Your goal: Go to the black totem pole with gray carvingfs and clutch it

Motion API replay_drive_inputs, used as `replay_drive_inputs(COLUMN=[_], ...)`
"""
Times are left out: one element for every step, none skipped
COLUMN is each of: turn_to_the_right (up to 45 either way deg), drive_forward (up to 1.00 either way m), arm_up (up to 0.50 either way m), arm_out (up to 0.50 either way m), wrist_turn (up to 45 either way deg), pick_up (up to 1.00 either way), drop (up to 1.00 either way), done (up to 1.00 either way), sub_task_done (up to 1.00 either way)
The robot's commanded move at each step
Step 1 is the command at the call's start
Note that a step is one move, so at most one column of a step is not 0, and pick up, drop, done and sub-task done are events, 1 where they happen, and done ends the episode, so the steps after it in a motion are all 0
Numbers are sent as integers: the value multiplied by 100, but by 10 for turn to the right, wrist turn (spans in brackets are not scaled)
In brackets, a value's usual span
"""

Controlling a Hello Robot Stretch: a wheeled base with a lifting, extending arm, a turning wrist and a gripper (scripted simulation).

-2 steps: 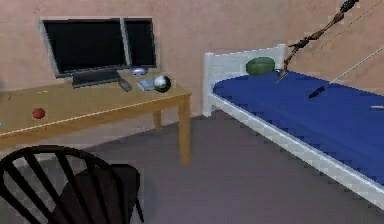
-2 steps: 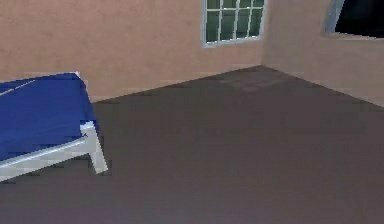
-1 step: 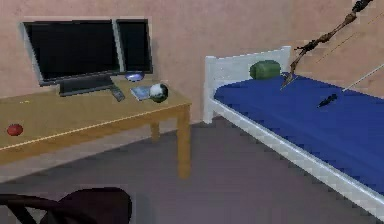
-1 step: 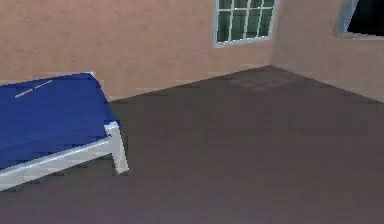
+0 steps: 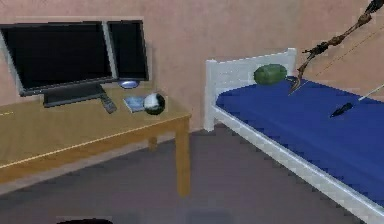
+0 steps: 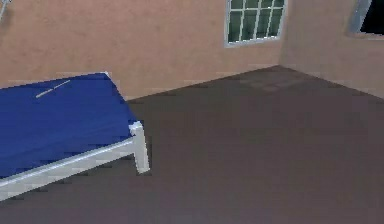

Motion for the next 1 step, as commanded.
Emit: replay_drive_inputs(turn_to_the_right=[450], drive_forward=[0], arm_up=[0], arm_out=[0], wrist_turn=[0], pick_up=[0], drop=[0], done=[0], sub_task_done=[0])
